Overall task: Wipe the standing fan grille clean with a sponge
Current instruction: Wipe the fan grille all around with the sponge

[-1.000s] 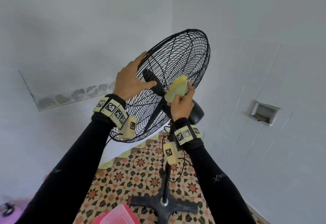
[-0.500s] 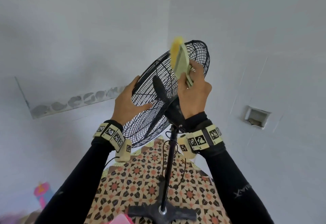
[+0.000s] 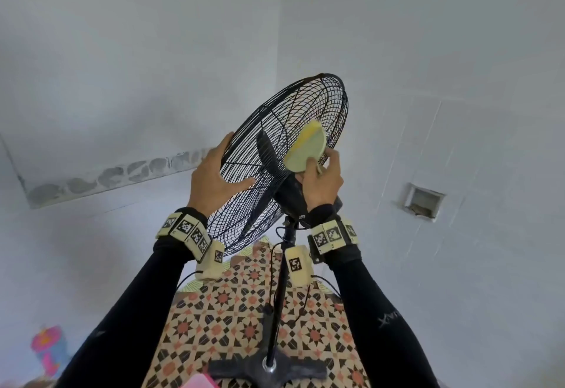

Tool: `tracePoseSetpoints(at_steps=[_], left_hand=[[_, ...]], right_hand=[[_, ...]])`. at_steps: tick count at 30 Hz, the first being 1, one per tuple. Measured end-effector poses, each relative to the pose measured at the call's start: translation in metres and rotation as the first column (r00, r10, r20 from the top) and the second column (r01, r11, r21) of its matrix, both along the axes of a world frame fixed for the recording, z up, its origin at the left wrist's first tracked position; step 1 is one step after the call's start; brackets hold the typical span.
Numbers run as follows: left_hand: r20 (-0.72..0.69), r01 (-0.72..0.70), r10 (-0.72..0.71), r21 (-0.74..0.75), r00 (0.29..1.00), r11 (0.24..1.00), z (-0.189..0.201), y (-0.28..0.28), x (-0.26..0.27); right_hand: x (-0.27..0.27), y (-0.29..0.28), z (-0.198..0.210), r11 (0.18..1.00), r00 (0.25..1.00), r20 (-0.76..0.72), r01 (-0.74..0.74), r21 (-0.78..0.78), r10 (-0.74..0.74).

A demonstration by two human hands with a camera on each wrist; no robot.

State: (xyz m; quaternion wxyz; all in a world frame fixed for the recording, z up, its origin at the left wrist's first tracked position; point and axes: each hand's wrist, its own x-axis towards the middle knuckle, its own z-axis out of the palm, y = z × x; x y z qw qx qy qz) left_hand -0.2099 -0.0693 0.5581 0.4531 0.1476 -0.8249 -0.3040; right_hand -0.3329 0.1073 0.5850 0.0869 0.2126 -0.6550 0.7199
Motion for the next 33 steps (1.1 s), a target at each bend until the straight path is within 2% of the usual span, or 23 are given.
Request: tracePoseSetpoints(at_steps=[2,3,6,8,11,14,17,21,23,26,30,33], left_hand=[[-0.001,-0.004,0.004,-0.005,1.0,1.0,-0.001,-0.001,-0.001],[0.004,-0.005,0.005,-0.009,1.0,1.0,-0.002,0.0,-0.002],[0.016,-0.018,0.018,-0.014,1.0,1.0,-0.001,0.003,-0.004],[0.012,-0.017,0.017,-0.012,1.0,1.0,-0.001,0.003,-0.003],[0.003,-0.003,0.003,-0.004,1.0,1.0,-0.003,-0.002,-0.001],[0.001,0.001,-0.001,-0.01,1.0,1.0,-0.004,-0.003,-0.001],[0.01,0.028,-0.028,-0.01,1.0,1.0,-0.004,-0.002,-0.003],[0.012,0.053,-0.053,-0.003,0.999,0.999,-0.009,-0.007,0.002],[0.003,0.043,-0.043,0.029,0.999,0.999,-0.015,-0.01,0.007],[-0.013,0.025,-0.024,0.088,1.0,0.996,-0.025,-0.008,0.011],[-0.008,0.042,-0.042,0.06,0.999,0.997,-0.03,-0.009,0.015],[0.022,0.031,-0.032,0.051,0.999,0.998,-0.033,-0.013,0.015]], right_hand=[[0.001,0.01,0.005,0.978,0.998,0.042,-0.045,-0.205,0.055],[-0.002,0.013,0.002,0.969,0.997,0.067,-0.029,-0.246,0.047],[-0.006,0.007,-0.011,0.985,0.993,0.104,0.071,-0.158,-0.055],[0.002,-0.001,-0.011,0.994,0.996,0.092,0.029,-0.109,-0.019],[0.016,-0.002,-0.003,0.966,0.998,0.023,-0.046,-0.253,0.054],[0.021,0.012,0.01,0.939,0.998,-0.044,-0.047,-0.341,0.034],[0.018,0.024,0.029,0.934,0.994,-0.102,0.009,-0.358,-0.048],[0.023,0.026,0.058,0.968,0.94,-0.317,0.049,-0.247,-0.129],[0.028,0.021,0.069,0.974,0.894,-0.417,0.083,-0.209,-0.166],[0.027,0.008,0.073,0.981,0.767,-0.611,0.15,-0.125,-0.195],[0.025,-0.004,0.07,0.973,0.587,-0.804,0.226,0.052,-0.093],[0.031,-0.015,0.055,0.95,0.504,-0.862,0.243,0.197,0.05]])
